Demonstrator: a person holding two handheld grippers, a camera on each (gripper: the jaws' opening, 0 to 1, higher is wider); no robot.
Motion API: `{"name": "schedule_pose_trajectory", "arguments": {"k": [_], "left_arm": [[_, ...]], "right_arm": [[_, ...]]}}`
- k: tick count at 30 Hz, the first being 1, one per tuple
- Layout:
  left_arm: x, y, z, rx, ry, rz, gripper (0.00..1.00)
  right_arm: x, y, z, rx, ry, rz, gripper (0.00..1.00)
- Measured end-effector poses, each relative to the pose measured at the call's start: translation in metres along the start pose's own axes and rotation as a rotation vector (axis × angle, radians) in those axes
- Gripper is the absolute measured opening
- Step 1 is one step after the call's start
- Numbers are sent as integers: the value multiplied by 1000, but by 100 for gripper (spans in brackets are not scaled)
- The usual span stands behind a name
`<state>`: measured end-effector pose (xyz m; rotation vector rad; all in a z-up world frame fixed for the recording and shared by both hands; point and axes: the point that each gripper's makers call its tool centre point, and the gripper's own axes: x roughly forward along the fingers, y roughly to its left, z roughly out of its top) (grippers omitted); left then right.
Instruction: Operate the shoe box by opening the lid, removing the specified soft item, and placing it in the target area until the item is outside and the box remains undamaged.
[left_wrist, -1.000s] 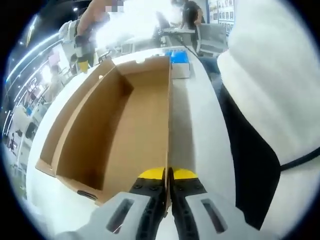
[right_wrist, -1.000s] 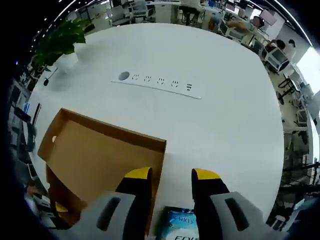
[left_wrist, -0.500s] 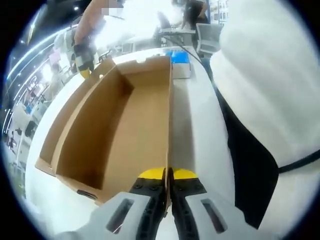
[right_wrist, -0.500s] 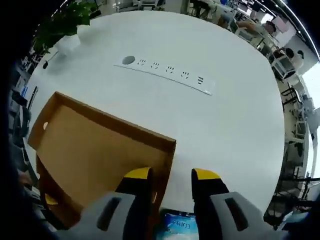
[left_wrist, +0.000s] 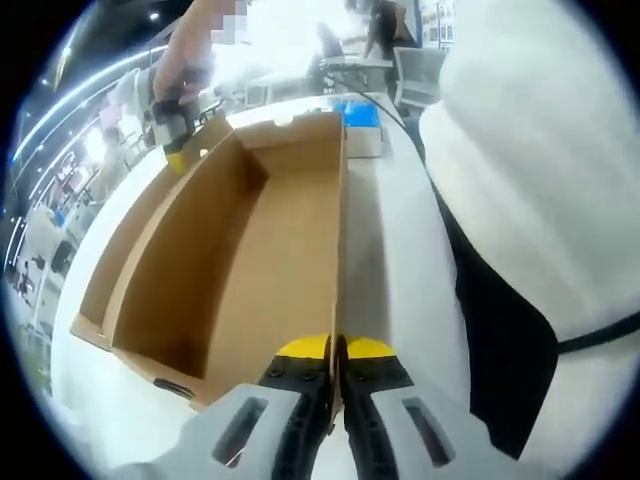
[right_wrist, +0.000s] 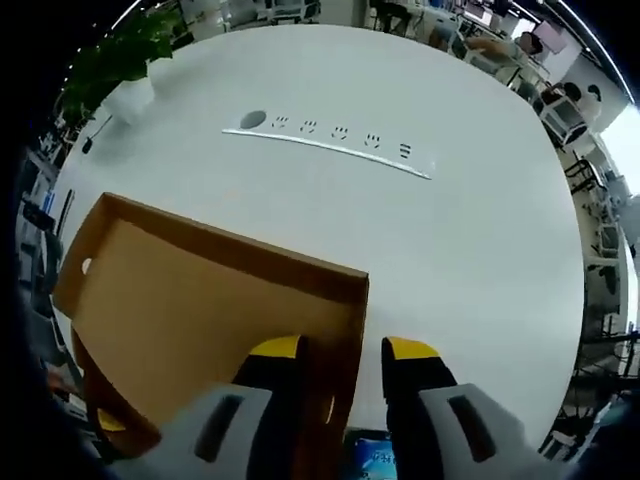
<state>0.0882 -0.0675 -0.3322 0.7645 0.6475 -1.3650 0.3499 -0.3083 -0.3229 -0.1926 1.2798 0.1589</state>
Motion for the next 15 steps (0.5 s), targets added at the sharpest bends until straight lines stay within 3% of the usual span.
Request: {"name": "schedule_pose_trajectory", "arguments": {"k": [9,13,15], "left_arm": [[-1,0,0,-5,-5,6,2],[-1,0,0,-8,-1,7,2],[-1,1,0,-10,-1,8,2]], "right_arm": [[3,0,-2,31,2,5,21],[-3,-18,0,-16,-22,-69,15],[-3,-14,-1,43,-29,-35,15]]}}
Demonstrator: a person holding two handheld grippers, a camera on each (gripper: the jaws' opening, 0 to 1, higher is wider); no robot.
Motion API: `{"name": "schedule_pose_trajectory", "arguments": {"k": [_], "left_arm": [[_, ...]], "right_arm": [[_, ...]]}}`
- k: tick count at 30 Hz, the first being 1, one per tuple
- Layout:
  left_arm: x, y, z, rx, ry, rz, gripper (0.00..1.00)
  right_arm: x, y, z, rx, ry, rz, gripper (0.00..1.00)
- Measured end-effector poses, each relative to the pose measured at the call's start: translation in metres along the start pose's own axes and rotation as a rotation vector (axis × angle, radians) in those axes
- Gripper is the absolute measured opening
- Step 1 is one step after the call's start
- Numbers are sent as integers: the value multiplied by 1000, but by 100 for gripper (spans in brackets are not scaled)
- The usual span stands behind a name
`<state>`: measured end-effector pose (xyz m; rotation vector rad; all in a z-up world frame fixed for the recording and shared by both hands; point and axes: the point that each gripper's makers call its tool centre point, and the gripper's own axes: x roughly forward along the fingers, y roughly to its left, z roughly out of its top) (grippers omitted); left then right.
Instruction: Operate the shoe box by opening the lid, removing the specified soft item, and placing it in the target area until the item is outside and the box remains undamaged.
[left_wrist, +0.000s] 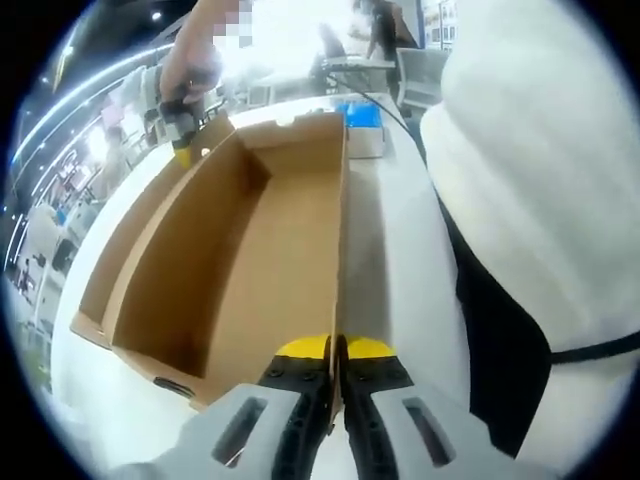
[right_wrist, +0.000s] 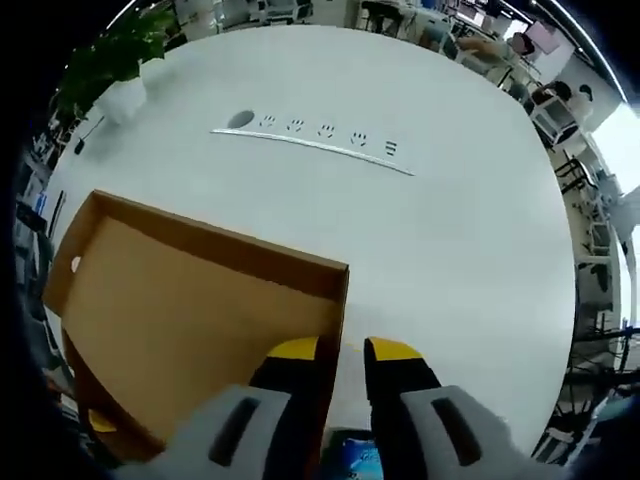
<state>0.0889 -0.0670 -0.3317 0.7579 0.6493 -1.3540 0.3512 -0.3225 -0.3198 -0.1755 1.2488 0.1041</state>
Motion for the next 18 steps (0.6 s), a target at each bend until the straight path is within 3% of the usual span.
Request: {"name": "schedule_pose_trajectory", "arguments": {"k": [7,11,18], "left_arm": [[0,1,0,0,1,-1,2],[0,1,0,-1,0,1,2],[1,2,0,-3,1,-2,2]], "right_arm": [[0,10,-4,-14,6,48,3],[2,10,-4,-79,-6,50,4],[1,11,-4,-32,-29,87,3]]}}
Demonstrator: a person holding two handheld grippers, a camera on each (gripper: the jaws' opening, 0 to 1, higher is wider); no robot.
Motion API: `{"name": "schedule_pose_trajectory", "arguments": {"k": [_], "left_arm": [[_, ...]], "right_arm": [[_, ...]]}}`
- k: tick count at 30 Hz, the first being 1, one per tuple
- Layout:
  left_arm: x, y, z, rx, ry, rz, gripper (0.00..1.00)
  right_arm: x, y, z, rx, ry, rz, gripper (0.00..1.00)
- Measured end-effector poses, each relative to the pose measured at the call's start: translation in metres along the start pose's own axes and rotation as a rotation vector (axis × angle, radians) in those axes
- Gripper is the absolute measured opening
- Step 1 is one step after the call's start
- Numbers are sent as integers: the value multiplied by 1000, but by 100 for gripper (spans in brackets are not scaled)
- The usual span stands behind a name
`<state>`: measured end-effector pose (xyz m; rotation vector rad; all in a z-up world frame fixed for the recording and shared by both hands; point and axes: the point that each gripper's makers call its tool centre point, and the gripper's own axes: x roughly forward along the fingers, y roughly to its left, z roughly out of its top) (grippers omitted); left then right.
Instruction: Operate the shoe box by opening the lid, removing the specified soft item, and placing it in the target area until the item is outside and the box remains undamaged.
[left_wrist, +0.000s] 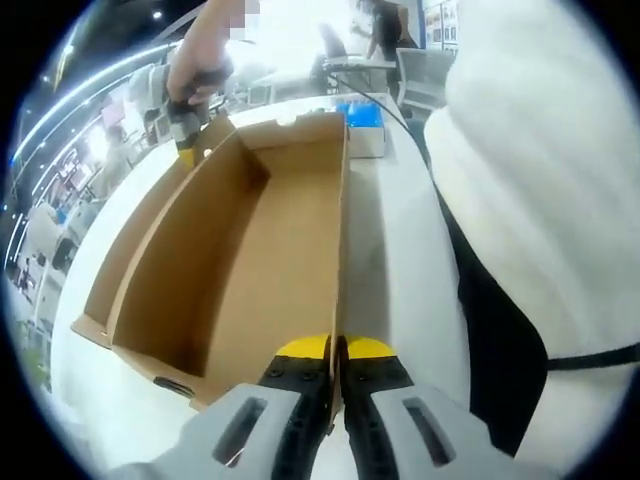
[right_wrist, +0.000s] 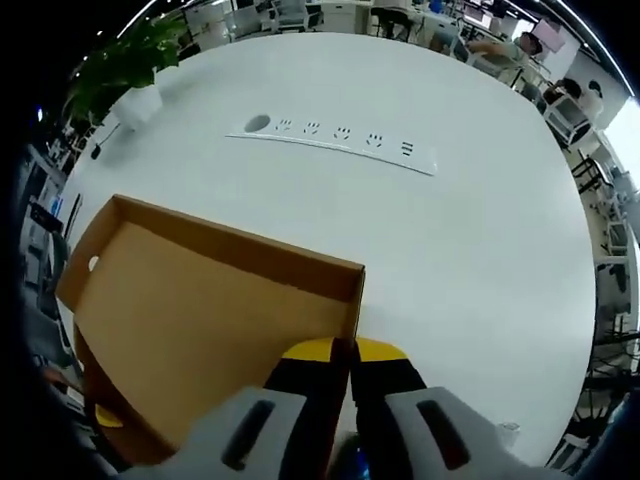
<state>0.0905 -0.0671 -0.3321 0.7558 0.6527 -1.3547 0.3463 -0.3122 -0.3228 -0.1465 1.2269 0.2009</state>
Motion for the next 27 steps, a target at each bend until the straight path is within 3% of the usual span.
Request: {"name": "schedule_pose_trajectory", "arguments": {"k": [5,9,11,14,16,17,21,27], "left_arm": [[0,0,0,4,-1,-6,2],[0,1,0,-5,-3,-10,2],[0,2,1,-40,7,-21,2],[0,0,0,-30,5,-20,2],[-1,-2,-1,-5,0,-18,2],[-1,-2,0,-4,0,-18,2],[-1,-1,0,-8,5,-29,2],[0,-1,0,-10,7,-23,2]], "right_arm": [[2,0,-4,-2,5,-2,3],[-2,3,2,-14,-10,-7,2],[-4,3,7,1,-30,15,2],[-4,2,1,33,-19,12,2],[-6,-2,-13,-103,46,-21,3],[-6,-2,-13,-127,36,-30,3],[-11,-1,-9,-64,1,-20,3],[-21,2,-2,-42,-69,-12,2]]}}
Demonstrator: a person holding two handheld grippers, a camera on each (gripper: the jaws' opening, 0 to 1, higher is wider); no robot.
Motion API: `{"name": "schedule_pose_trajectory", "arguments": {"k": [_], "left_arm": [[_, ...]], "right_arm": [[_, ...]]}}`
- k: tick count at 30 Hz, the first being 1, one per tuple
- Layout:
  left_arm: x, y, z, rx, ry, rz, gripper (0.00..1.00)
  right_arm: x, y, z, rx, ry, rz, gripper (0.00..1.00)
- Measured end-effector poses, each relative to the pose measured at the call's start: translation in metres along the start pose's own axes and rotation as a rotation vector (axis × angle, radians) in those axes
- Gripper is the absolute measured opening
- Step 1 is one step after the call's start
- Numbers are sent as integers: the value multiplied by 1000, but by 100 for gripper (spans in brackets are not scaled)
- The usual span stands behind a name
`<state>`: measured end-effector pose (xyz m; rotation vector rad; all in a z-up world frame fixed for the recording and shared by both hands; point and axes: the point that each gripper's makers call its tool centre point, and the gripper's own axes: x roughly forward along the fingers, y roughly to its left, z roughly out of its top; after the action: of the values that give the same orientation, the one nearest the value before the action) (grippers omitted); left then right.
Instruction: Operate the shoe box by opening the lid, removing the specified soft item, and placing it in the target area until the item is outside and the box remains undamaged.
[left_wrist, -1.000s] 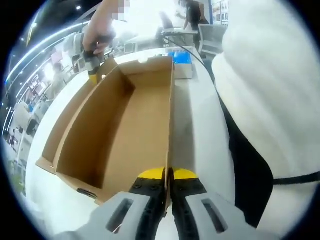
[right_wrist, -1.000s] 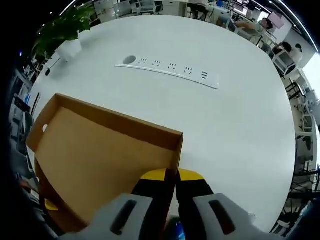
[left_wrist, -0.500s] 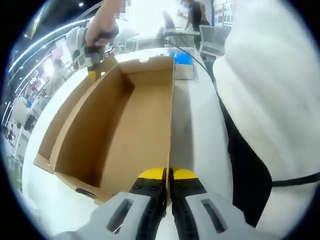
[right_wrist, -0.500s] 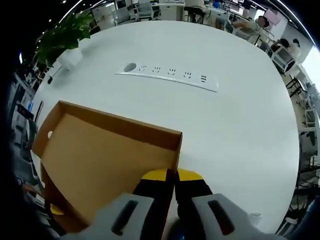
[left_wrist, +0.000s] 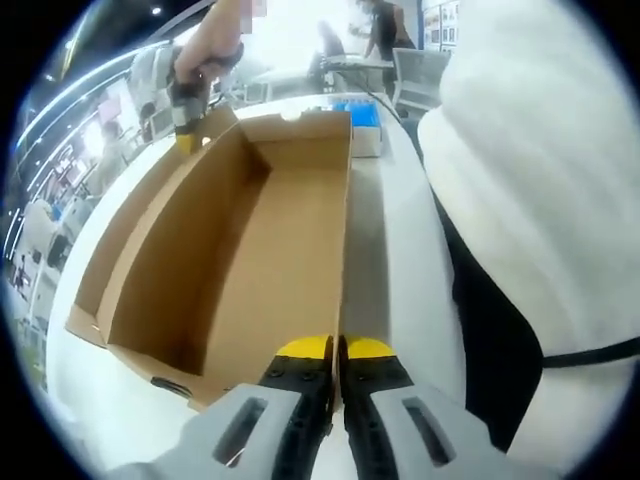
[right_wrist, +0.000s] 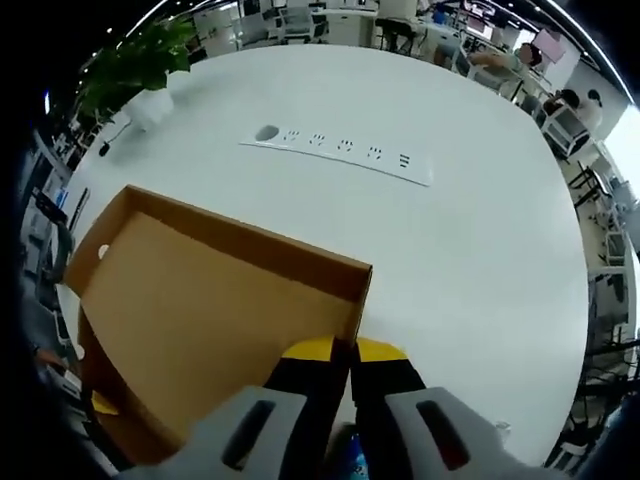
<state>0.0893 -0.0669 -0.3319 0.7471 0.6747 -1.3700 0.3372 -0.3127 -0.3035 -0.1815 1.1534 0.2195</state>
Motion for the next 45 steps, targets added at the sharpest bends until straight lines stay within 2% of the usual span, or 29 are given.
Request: {"name": "schedule_pose_trajectory", "arguments": {"k": [1,3,4,7,14,19,20,23,27,34,36,38,39,45], "left_arm": [[0,0,0,-1,0,2,2],[0,1,0,-7,3,-2,2],[0,1,-1,-6,3,-4,2],[0,0,-1,-2,4,-8,2],[1,0,-1,4,4,-3,2],[1,0,0,15,5,0,2],[1,0,0,14,5,-1,2],[1,0,0,7,8,-10,2],[1,-1,0,18,5,-6,2],[0,0,0,18,5,-5,2],[0,0,0,17,6,-7,2],[0,1,0,16,5,-5,2],[0,1,0,17,4,-1,2],[0,1,0,20,4,-5,2]], "right_arm": [[-1,1,3,7,-32,-1,3],[-2,0,4,-75,-48,-21,3],[-2,1,3,-82,-50,-30,3],[-6,0,4,-61,-67,-46,3],[-15,1,5,-70,-110,-25,3],[-27,2,9,-111,-185,-91,4],[-28,1,10,-105,-201,-95,4],[-34,0,12,9,-249,-67,3],[-38,0,11,-13,-259,-79,3],[-51,1,15,2,-301,-93,2],[-56,0,17,28,-338,-80,2],[-66,1,19,134,-382,-51,1],[-70,2,21,155,-408,-43,0],[-78,4,18,142,-433,-53,0]]}}
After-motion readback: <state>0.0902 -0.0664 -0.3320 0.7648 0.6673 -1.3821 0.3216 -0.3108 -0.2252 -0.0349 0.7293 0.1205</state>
